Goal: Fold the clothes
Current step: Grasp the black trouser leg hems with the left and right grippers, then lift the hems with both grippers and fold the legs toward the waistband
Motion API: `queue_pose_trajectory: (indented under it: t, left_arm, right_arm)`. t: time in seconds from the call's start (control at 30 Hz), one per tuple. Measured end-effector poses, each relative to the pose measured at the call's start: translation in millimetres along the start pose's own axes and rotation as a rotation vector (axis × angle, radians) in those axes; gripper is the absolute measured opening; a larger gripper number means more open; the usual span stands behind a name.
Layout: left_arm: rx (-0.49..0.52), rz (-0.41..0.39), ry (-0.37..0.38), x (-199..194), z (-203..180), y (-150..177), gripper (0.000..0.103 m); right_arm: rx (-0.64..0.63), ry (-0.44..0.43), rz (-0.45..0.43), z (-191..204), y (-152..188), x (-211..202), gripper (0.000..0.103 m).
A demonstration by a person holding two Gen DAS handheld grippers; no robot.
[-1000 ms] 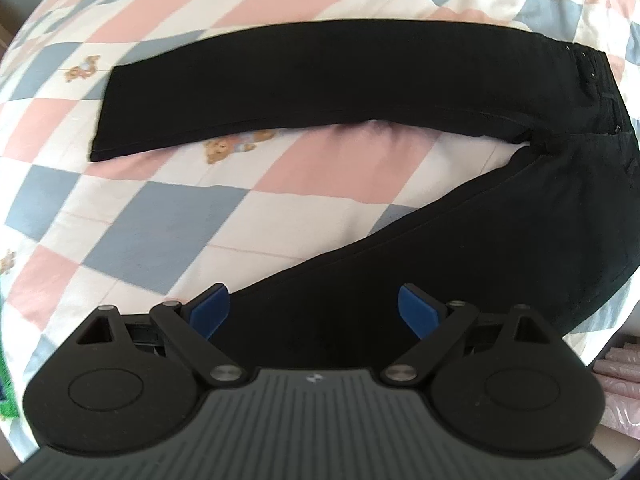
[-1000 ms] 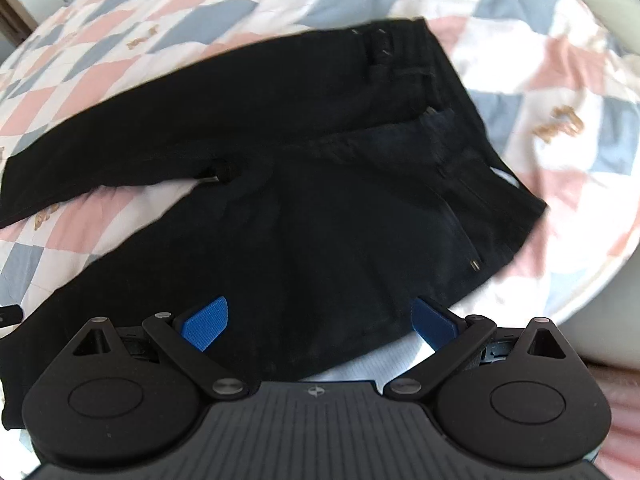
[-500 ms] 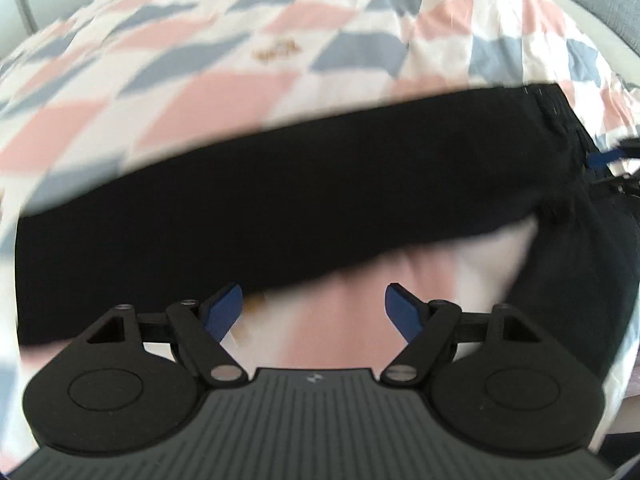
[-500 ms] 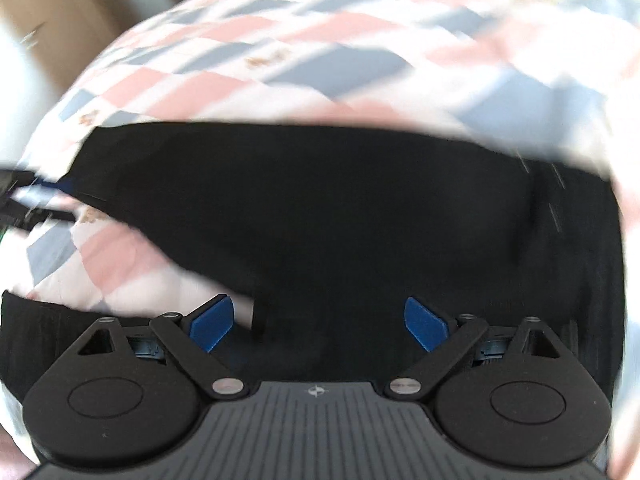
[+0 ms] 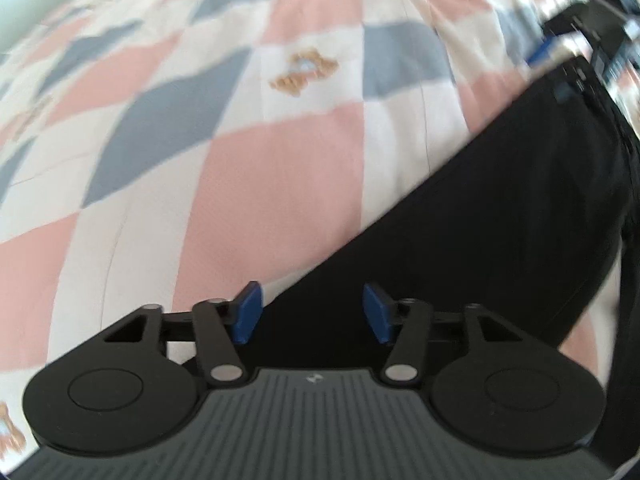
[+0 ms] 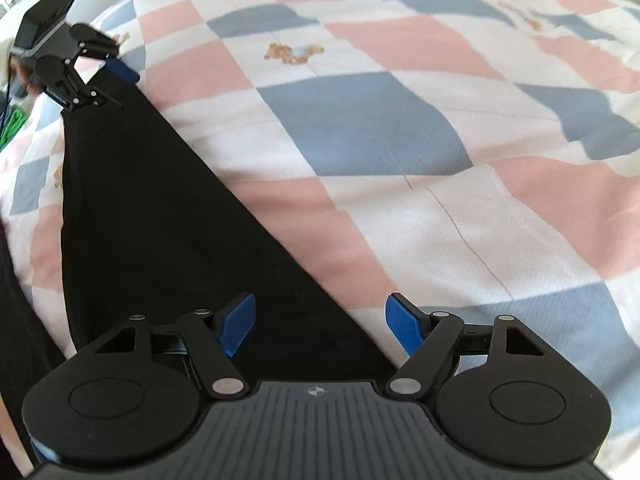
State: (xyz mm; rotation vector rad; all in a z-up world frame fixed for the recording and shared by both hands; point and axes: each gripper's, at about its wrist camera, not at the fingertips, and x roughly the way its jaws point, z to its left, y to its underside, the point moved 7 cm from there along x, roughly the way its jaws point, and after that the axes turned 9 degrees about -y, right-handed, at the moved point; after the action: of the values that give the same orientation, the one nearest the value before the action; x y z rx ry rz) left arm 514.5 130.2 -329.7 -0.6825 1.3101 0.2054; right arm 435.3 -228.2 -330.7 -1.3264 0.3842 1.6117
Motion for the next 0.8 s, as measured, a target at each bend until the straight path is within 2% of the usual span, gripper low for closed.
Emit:
queue_pose_trajectory:
  t: [0.07,0.2,0.23,0.27,0.3,0.33,0.37,0.4,0.43,0.53,0.63,0.8]
  left_arm:
    - [0.041,0.041,0.033,9,4,6,0.075]
    - [0.067,0.098,0.078,29,9,16,0.078]
    - [0.07,0.104,0.08,33,8,17,0.078]
    - [0.081,0.108,0.074,37,7,18,0.075]
    - [0.1,0.108,0.067,38,4,19,0.072]
    - [0.123,0.104,0.061,38,2,19,0.06]
    - [0.14,0.098,0.057,35,1,20,0.042]
    - [0.154,0.094,0.053,30,-1,20,0.032]
    - [0.173,0.088,0.045,25,-3,22,0.017]
    - [0.24,0.059,0.003,4,-13,27,0.009]
    - [0.278,0.001,-0.06,-27,-26,35,0.007]
    - [0.16,-0.15,-0.134,-117,-50,63,0.007]
  right_arm:
    - [0.016,-0.047,0.038,-7,2,10,0.075]
    - [0.025,-0.043,0.058,-15,12,23,0.077]
    - [0.036,-0.043,0.056,-15,13,26,0.076]
    - [0.031,-0.046,0.053,-13,13,25,0.071]
    - [0.025,-0.049,0.051,-11,13,25,0.056]
    - [0.016,-0.045,0.054,-8,12,23,0.038]
    - [-0.005,-0.028,0.062,-5,13,20,0.03]
    - [-0.031,-0.005,0.068,0,14,16,0.02]
    - [-0.058,0.019,0.074,4,15,12,0.012]
    - [-0.133,0.12,0.058,26,17,-3,0.007]
    - [-0.233,0.254,0.017,59,24,-25,0.006]
    - [-0.339,0.456,-0.114,136,56,-73,0.006]
